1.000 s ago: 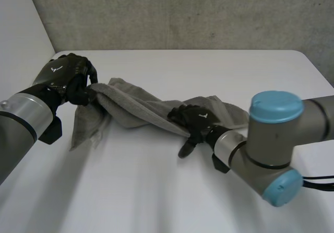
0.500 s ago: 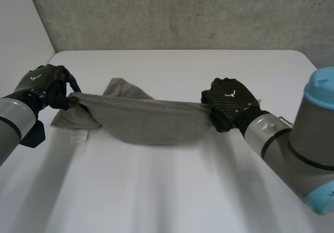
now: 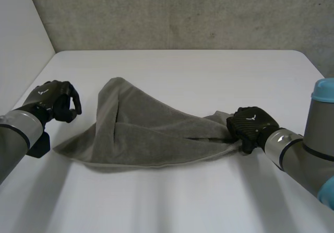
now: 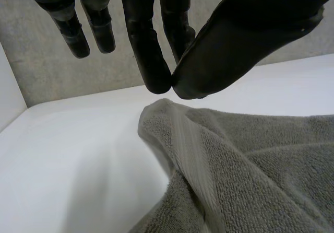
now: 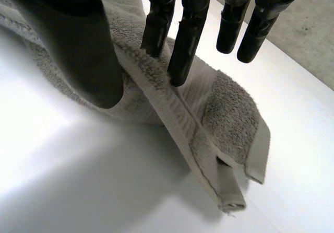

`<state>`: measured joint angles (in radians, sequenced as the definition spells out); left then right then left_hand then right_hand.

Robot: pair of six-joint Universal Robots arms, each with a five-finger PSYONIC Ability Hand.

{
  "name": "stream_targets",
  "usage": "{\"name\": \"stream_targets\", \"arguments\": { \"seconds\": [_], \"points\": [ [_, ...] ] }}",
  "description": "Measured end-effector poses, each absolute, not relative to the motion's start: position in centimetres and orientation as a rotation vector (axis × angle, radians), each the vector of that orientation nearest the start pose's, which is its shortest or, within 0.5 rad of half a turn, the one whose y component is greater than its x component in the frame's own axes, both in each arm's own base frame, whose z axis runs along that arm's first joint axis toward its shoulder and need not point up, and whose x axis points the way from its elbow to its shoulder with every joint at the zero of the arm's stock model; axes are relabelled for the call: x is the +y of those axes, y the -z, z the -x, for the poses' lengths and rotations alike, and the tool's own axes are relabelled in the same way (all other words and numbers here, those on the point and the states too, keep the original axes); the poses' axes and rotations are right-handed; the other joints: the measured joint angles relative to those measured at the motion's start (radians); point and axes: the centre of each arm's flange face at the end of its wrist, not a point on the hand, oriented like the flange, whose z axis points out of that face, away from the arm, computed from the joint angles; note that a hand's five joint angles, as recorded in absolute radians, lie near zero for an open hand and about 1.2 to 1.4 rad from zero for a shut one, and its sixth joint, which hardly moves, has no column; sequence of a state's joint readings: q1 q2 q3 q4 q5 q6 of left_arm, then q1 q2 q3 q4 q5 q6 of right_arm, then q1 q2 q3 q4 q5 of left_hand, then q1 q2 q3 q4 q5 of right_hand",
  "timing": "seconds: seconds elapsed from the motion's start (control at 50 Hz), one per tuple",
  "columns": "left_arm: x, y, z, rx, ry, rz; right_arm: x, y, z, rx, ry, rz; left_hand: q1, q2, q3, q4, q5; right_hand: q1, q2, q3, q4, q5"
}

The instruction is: Fold the towel.

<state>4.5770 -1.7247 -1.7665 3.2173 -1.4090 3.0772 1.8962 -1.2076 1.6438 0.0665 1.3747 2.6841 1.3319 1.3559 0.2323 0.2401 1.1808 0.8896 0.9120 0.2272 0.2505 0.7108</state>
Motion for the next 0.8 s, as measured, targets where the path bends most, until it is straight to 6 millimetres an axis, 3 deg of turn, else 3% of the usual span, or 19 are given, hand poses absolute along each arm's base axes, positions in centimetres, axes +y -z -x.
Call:
{"name": "stream_targets", "arguments": {
  "seconds": [0.1,0.18,0.26,0.48,0.62,0.8],
  "points": [
    [-27.3,-20.7,18.7,2.724,2.004,-0.286,-25.1,-17.0,-23.9,2.356,1.557,1.125,-0.005,-0.007,0.000,0.000,-0.005,0.153,0.133,0.000,0.000,0.159],
    [-25.8,-20.0,19.4,2.749,1.977,-0.400,-24.9,-16.8,-24.1,2.325,1.574,1.120,-0.608,-0.630,0.000,0.000,-0.616,0.441,0.393,0.000,0.000,0.449],
    [-23.9,-19.6,20.3,2.745,1.977,-0.577,-25.2,-16.9,-24.5,2.281,1.593,1.077,-0.761,-0.785,0.000,0.000,-0.806,0.441,0.396,0.000,0.000,0.454],
    [-19.0,-18.2,21.3,2.573,2.004,-0.996,-26.3,-17.2,-24.9,2.251,1.571,0.908,-0.858,-0.899,0.000,0.000,-0.943,0.441,0.398,0.000,0.000,0.454],
    [-18.8,-17.3,21.2,2.518,1.974,-1.058,-26.2,-16.9,-25.0,2.258,1.553,0.910,-0.858,-0.902,0.000,0.000,-0.946,0.441,0.398,0.000,0.000,0.455],
    [-20.1,-15.0,21.3,2.500,1.877,-1.129,-25.9,-16.8,-24.8,2.268,1.549,0.909,-0.858,-0.902,0.000,0.000,-0.946,0.441,0.398,0.000,0.000,0.456]
  ]
}}
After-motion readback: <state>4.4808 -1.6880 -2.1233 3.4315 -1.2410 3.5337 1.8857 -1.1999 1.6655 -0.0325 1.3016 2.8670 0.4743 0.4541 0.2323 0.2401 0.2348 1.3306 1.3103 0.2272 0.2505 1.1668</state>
